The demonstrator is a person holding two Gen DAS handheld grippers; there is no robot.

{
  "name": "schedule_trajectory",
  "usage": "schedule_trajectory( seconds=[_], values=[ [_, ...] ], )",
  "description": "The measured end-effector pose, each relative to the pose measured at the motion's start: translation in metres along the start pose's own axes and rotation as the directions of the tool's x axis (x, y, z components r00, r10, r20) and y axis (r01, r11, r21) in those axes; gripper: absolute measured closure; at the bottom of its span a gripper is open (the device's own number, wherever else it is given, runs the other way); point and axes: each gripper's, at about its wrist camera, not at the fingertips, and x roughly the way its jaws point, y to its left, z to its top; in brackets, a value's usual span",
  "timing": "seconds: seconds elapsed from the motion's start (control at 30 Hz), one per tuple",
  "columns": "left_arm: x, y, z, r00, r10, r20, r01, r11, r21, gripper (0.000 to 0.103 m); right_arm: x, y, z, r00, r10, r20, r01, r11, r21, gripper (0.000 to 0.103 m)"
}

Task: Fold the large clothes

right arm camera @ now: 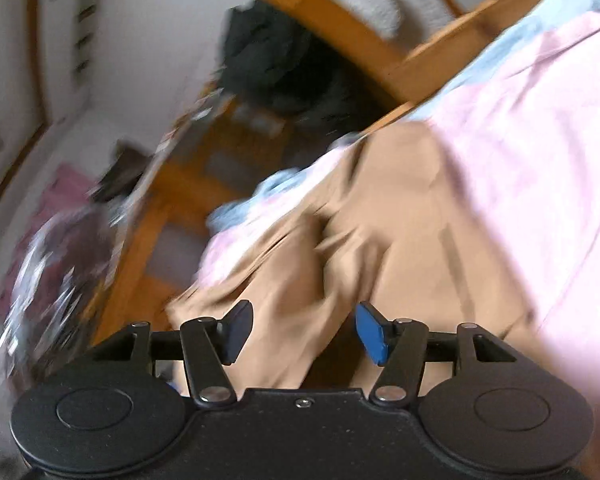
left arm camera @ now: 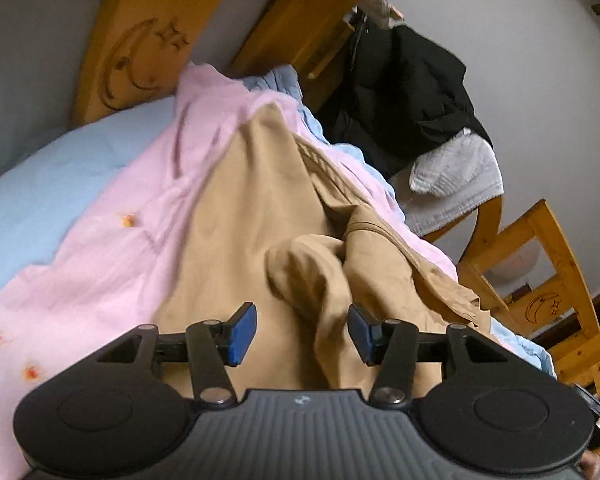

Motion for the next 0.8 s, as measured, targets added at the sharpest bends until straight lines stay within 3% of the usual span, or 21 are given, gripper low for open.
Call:
schedule_trajectory(
  seconds=[0.17, 0.23, 0.3, 0.33, 0.37, 0.43, 0.53, 0.57, 0.67, 0.8],
  values=[
    [0.014, -0.011, 0.003, 0.995, 0.022, -0.092, -0.019, 0.999, 0.039, 0.048, 0.054, -0.005, 0.020, 0.993, -0.079, -0.088, 0.083, 0.996, 0.035, 0.063],
    [0.019, -0.014, 0.006, 0.993, 0.042, -0.111, -0.037, 0.998, 0.042, 0.050, 0.068, -0.005, 0.023, 0.990, -0.106, -0.098, 0.109, 0.993, 0.032, 0.064],
    [0.027, -0.014, 0.011, 0.993, 0.037, -0.111, -0.034, 0.999, 0.020, 0.071, 0.078, -0.003, 0.027, 0.988, -0.116, -0.100, 0.120, 0.992, 0.032, 0.073],
    [0.032, -0.015, 0.013, 0.993, 0.033, -0.117, -0.031, 0.999, 0.018, 0.098, 0.081, 0.000, 0.030, 0.989, -0.115, -0.088, 0.118, 0.993, 0.022, 0.091],
    [0.034, -0.016, 0.014, 0.993, 0.038, -0.115, -0.036, 0.999, 0.018, 0.100, 0.080, 0.004, 0.033, 0.991, -0.122, -0.062, 0.122, 0.992, -0.001, 0.099],
    [0.031, -0.024, 0.012, 0.996, 0.056, -0.069, -0.053, 0.997, 0.049, 0.102, 0.072, 0.020, 0.035, 0.992, -0.120, 0.039, 0.124, 0.987, -0.099, 0.101],
    [0.034, -0.033, 0.001, 0.992, 0.123, -0.024, -0.119, 0.985, 0.128, 0.103, 0.044, 0.056, 0.020, 0.962, -0.098, 0.254, 0.187, 0.917, -0.353, 0.102],
    [0.040, -0.031, -0.001, 0.990, 0.140, -0.034, -0.134, 0.981, 0.139, 0.103, 0.044, 0.054, 0.016, 0.956, -0.108, 0.272, 0.209, 0.901, -0.379, 0.102],
    [0.048, -0.023, 0.001, 0.990, 0.135, -0.027, -0.131, 0.982, 0.134, 0.102, 0.070, 0.028, 0.015, 0.956, -0.203, 0.214, 0.270, 0.895, -0.356, 0.102],
    [0.038, -0.030, 0.009, 0.993, 0.113, 0.034, -0.117, 0.971, 0.206, 0.102, 0.072, 0.023, 0.008, 0.952, -0.183, 0.246, 0.262, 0.903, -0.342, 0.102]
  ],
)
